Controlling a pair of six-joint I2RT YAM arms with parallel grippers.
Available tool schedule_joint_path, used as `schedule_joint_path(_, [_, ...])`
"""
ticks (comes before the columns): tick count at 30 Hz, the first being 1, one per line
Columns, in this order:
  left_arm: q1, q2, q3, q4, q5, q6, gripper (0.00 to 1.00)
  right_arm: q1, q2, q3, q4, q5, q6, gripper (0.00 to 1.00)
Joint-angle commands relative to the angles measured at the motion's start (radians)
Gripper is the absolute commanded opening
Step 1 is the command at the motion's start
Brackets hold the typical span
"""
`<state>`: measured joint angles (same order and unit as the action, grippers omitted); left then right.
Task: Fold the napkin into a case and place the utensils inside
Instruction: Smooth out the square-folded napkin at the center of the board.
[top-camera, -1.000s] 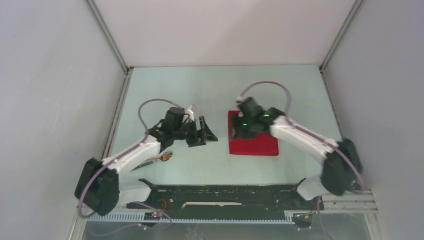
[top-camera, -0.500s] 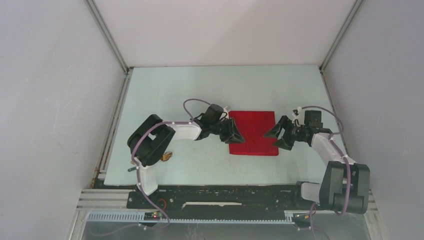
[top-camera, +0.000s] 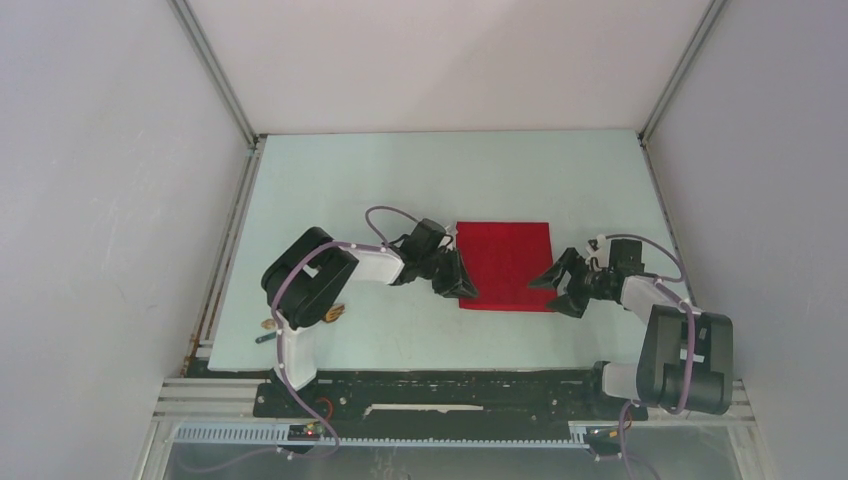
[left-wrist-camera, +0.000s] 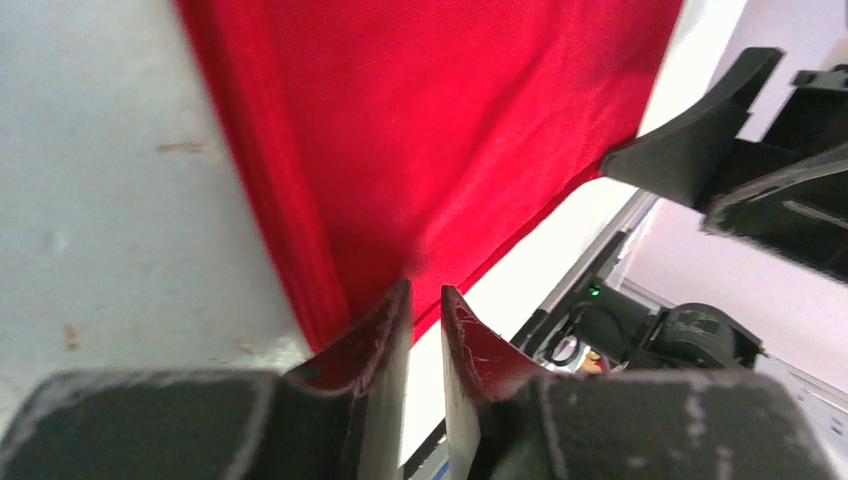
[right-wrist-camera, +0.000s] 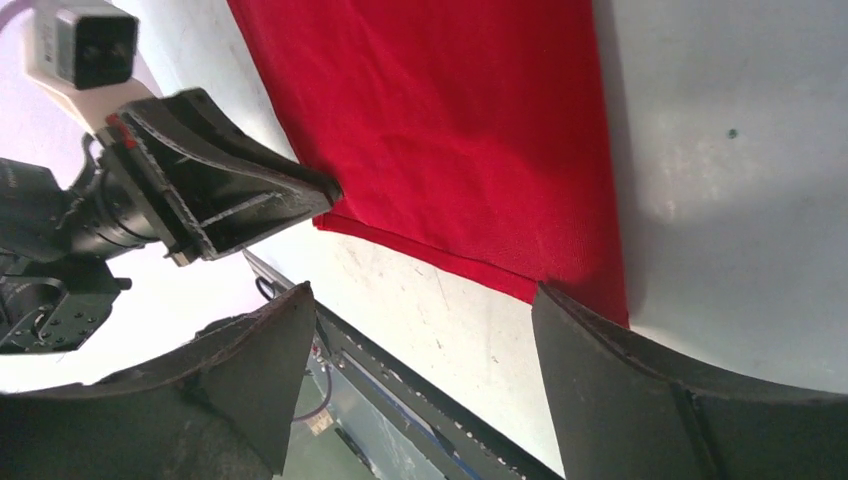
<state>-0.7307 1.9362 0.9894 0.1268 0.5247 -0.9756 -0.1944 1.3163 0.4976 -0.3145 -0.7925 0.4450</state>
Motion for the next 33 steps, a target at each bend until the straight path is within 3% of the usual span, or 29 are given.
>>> schedule_joint_path(1, [0.005,0.023,-0.030,-0.013,-0.034,0.044,0.24,-0.019,0.029,-0.010,0.072,0.028,0.027,0.88])
schedule_joint_path(4, [0.019,0.036,-0.044,-0.033,-0.054,0.055,0.24,-0.040,0.076,-0.018,0.091,0.042,0.030,0.99])
schedule_joint_path(10, [0.041,0.034,-0.081,-0.035,-0.074,0.068,0.23,-0.091,0.053,-0.034,0.055,0.138,0.049,1.00])
schedule_joint_path(17, [0.039,-0.026,-0.055,-0.097,-0.086,0.104,0.24,-0.097,-0.184,0.012,-0.097,0.264,0.074,1.00])
schedule_joint_path(21, [0.037,-0.082,-0.011,-0.121,-0.048,0.104,0.27,-0.020,-0.270,0.104,-0.094,0.299,0.054,1.00])
schedule_joint_path(27, [0.041,-0.115,0.134,-0.211,0.010,0.118,0.38,0.173,0.044,0.327,0.111,0.043,0.073,1.00])
schedule_joint_path(33, [0.104,-0.032,0.304,-0.230,0.035,0.092,0.42,0.170,0.381,0.515,0.398,-0.135,0.238,1.00])
